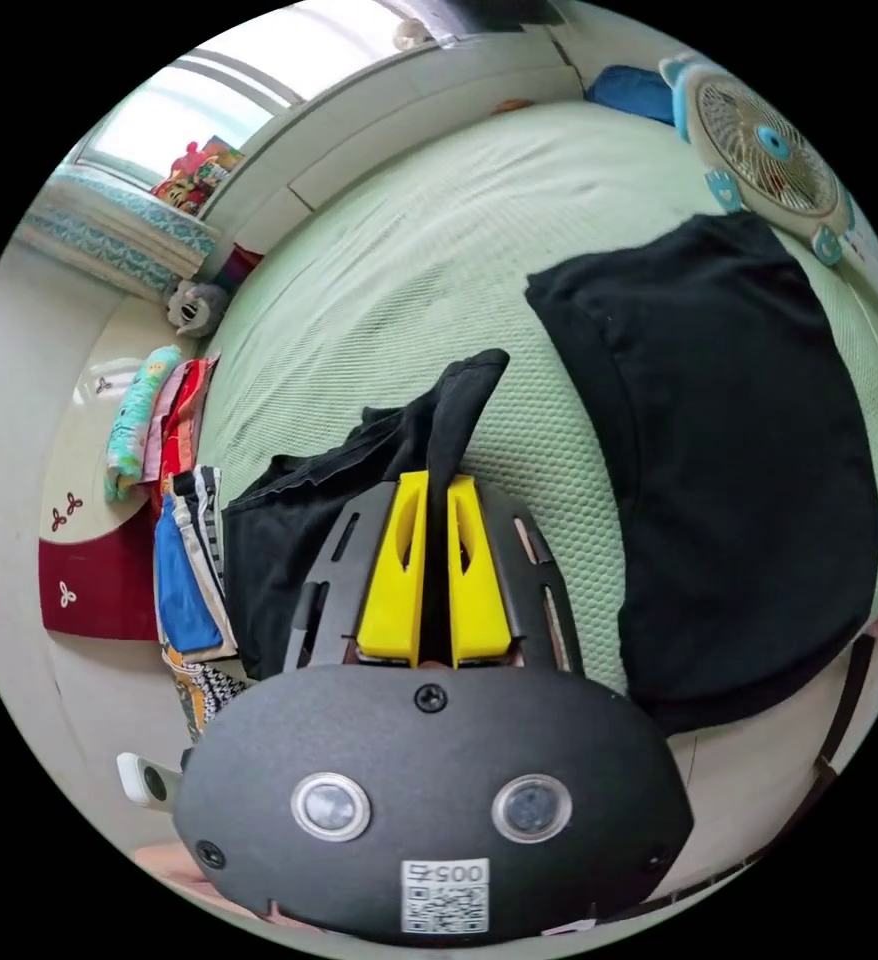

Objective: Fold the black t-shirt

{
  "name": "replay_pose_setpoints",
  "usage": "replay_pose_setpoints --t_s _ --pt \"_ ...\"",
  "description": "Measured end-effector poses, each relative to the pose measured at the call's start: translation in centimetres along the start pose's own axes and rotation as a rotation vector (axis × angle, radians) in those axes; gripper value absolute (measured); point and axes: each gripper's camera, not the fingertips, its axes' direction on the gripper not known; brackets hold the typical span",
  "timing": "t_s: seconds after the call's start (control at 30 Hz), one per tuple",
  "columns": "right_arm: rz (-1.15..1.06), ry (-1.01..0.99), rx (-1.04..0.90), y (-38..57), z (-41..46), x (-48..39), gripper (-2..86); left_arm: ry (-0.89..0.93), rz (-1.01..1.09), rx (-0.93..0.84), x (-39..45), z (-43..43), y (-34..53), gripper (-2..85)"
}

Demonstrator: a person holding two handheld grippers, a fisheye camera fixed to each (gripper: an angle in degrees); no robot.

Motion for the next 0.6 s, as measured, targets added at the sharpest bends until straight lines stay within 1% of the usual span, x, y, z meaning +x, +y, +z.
replay_pose_setpoints --t_s 0.13,0.33,0.47,0.6 --pt "-0.091 0.021 0.053 0.4 -1.6 -6.3 3.8 -0.011 -0.008 0.020 -1.5 -2.9 1.5 3.7" --pt "-0.218 0.075 0.063 1.1 -1.2 -16.7 3.7 -0.068 -0.087 0.078 -5.4 -8.7 5.3 3.6" --pt "-0.290 0.069 0.049 1.9 0.8 -23.2 3.6 -0.135 -0.196 0.102 -9.3 -12.9 9.0 3.5" --pt "-0.385 0.046 0.009 2.8 4.6 -31.4 3.6 -0.200 -0.332 0.120 -13.6 -16.3 13.2 3.5"
